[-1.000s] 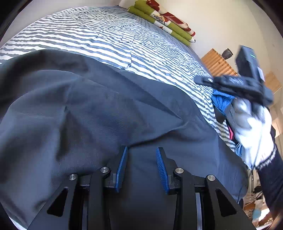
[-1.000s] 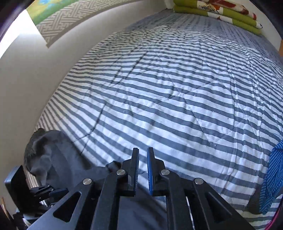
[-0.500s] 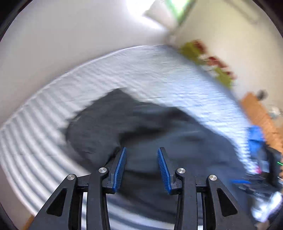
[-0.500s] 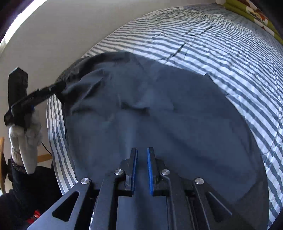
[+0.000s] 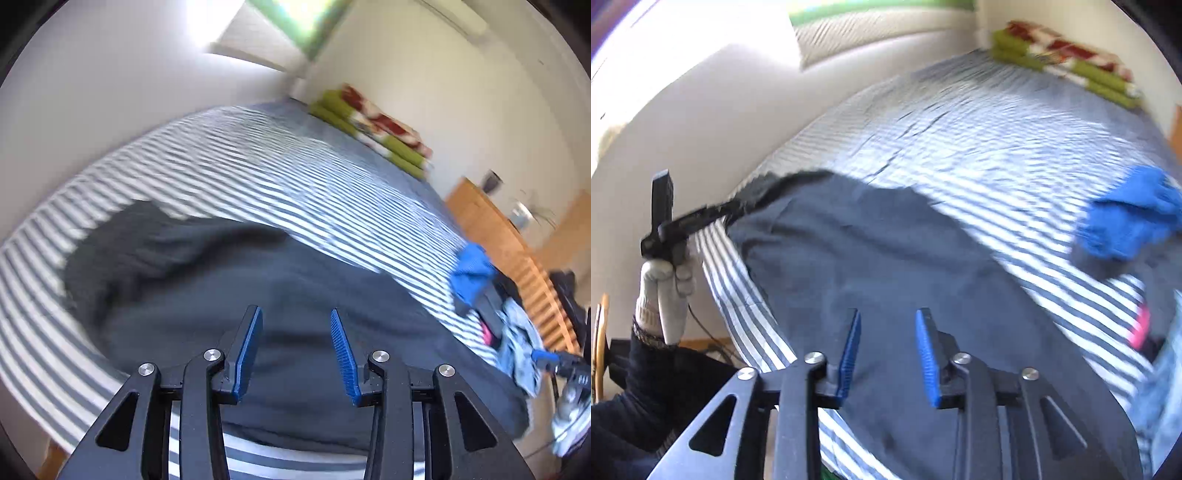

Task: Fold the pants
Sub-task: 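Release the trousers with both grippers and lift away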

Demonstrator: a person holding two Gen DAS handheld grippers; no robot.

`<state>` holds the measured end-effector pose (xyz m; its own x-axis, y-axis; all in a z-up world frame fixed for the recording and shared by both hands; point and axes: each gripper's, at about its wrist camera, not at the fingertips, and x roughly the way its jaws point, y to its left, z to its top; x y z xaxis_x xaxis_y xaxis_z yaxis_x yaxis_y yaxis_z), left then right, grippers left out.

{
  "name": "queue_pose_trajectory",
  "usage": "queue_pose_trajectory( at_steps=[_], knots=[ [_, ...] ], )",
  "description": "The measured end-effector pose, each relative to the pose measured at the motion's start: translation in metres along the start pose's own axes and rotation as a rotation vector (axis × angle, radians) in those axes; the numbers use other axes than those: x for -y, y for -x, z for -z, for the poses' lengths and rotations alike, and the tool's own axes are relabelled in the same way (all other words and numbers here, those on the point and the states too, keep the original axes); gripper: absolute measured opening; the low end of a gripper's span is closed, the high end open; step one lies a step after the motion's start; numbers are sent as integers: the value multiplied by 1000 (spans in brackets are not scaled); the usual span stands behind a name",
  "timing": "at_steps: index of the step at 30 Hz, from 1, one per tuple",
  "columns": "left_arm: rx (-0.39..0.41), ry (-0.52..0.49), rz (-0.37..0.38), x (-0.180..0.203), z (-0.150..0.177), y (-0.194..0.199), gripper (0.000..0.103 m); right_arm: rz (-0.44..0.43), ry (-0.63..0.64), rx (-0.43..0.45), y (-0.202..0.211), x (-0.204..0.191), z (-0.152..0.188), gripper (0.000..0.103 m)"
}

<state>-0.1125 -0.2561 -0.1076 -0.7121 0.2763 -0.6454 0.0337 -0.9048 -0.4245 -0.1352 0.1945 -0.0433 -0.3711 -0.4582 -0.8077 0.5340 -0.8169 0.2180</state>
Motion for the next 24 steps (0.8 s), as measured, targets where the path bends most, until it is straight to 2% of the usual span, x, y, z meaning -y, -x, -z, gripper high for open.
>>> queue_pose_trajectory(
  at_steps=[3, 6, 9, 12, 14, 17, 21, 24],
  knots=[
    [-107, -103, 96, 66, 32, -21, 42, 105, -142, 59, 62, 48, 37, 32],
    [-232, -199, 146, 120, 73, -49, 42, 226, -273, 108, 115, 102, 88, 32],
    [-350, -269, 158, 158, 120, -69, 42, 290, -434, 131, 143, 151, 138, 33],
    [-397, -307, 137, 186, 145, -83, 42, 309, -561, 118, 149, 191, 183, 33],
    [-408, -326, 173, 210, 159, -80, 42, 325, -598, 105, 147, 204, 208, 33],
    [-407, -449, 219, 262, 174, -72, 42, 334, -673, 86, 141, 232, 237, 33],
    [-437, -589, 285, 325, 189, -75, 42, 323, -747, 63, 131, 263, 262, 33],
    [-484, -643, 291, 354, 206, -83, 42, 328, -768, 57, 125, 283, 269, 33]
  ],
)
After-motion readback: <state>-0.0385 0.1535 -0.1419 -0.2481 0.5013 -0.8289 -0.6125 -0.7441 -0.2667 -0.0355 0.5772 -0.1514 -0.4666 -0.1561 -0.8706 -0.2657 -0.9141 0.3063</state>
